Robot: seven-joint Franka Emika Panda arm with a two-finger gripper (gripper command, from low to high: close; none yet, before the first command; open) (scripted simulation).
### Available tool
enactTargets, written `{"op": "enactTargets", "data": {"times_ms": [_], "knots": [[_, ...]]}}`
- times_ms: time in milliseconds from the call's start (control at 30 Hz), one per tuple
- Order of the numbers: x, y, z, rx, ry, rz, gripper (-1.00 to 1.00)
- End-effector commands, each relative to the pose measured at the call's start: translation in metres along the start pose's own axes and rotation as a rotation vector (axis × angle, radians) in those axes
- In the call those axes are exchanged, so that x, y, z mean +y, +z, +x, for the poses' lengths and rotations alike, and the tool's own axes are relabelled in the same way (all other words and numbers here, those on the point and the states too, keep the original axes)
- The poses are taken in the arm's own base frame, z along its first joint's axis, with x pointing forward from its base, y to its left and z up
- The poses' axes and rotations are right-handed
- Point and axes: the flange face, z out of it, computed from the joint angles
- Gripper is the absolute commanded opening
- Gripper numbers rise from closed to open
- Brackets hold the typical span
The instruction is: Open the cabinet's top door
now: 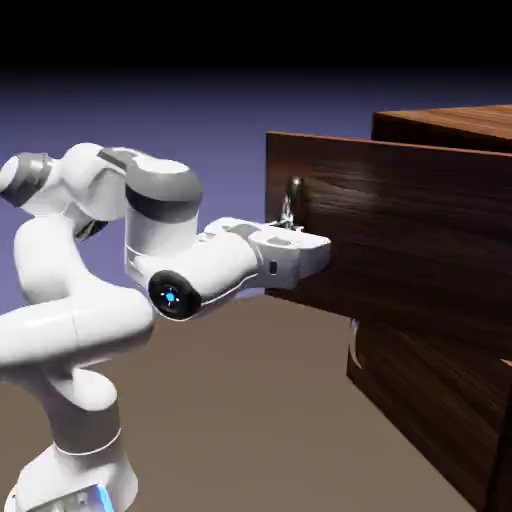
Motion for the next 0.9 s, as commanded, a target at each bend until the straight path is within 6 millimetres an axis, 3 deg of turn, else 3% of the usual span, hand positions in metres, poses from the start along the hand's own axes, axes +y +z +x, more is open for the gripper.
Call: {"op": "enactTargets", "data": {"times_ms": [0, 467, 867], "knots": [[0.002, -0.007, 0.002, -0.012, 0.0, 0.012, -1.0], [0.036, -0.091, 0.036, -0.187, 0.0, 0.187, -1.0], [0.081, -0.157, 0.081, -0.351, 0.0, 0.351, -1.0]]}}
